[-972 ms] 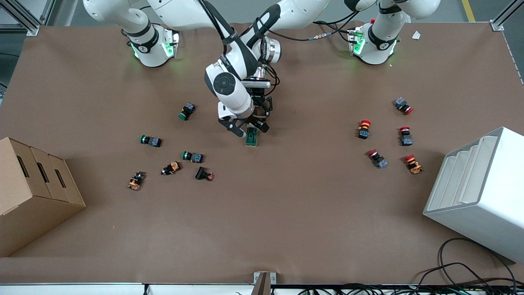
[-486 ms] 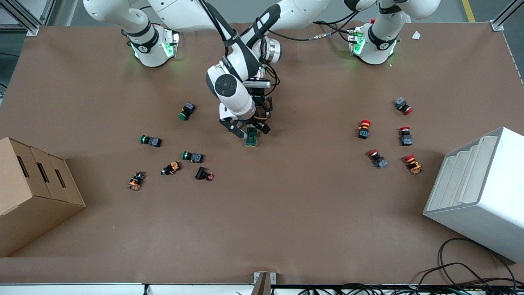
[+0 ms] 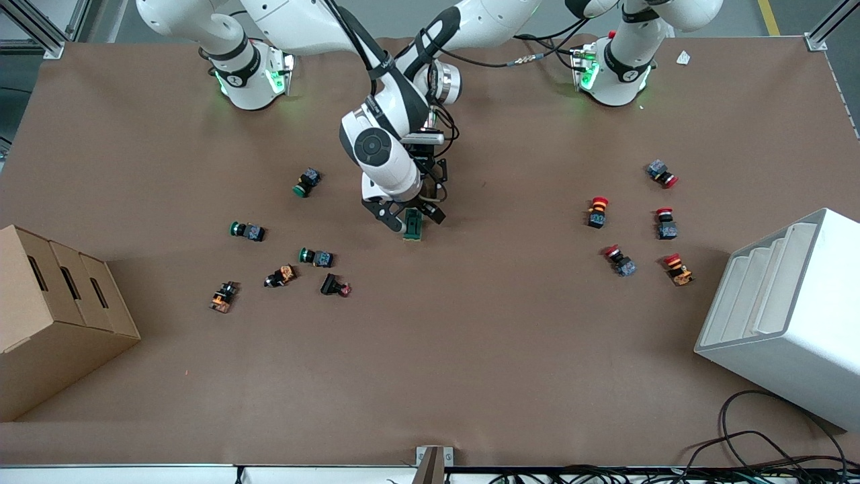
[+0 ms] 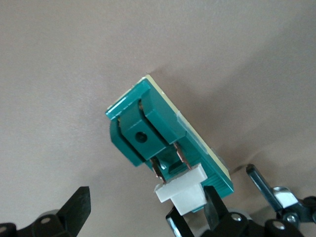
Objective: Close load switch with both arms
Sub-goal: 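Swing the white lever shut with the right gripper while the left gripper holds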
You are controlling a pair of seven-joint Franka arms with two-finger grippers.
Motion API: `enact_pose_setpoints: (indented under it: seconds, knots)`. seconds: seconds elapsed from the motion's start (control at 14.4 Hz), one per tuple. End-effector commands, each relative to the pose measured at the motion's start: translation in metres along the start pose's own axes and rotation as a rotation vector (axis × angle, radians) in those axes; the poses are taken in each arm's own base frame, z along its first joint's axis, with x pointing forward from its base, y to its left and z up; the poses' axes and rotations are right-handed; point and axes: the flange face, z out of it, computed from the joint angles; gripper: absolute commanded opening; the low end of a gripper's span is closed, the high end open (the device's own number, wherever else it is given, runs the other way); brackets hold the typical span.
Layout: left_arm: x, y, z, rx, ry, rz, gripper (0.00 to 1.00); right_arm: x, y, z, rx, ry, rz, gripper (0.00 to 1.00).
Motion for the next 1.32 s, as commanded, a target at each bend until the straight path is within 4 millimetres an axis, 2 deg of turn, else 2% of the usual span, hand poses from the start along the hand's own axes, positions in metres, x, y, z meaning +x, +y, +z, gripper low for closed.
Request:
enact_pose_setpoints:
  seconds: [0.0, 0.35, 0.83, 1.25]
  knots:
    - [-0.016, -0.007, -0.006, -0.005, -0.021, -0.012, 1.00, 0.030, -0.028, -0.028, 0.074, 0.011, 0.021, 1.00]
    - [-0.016, -0.007, -0.006, -0.006, -0.021, -0.011, 1.00, 0.049, -0.035, -0.030, 0.093, 0.021, 0.020, 1.00]
    - [-0.016, -0.007, -0.006, -0.006, -0.020, -0.012, 1.00, 0.055, -0.042, -0.010, 0.083, 0.043, 0.002, 1.00]
    - [-0.016, -0.007, -0.006, -0.005, -0.021, -0.013, 1.00, 0.073, -0.045, 0.001, 0.078, 0.091, -0.030, 1.00]
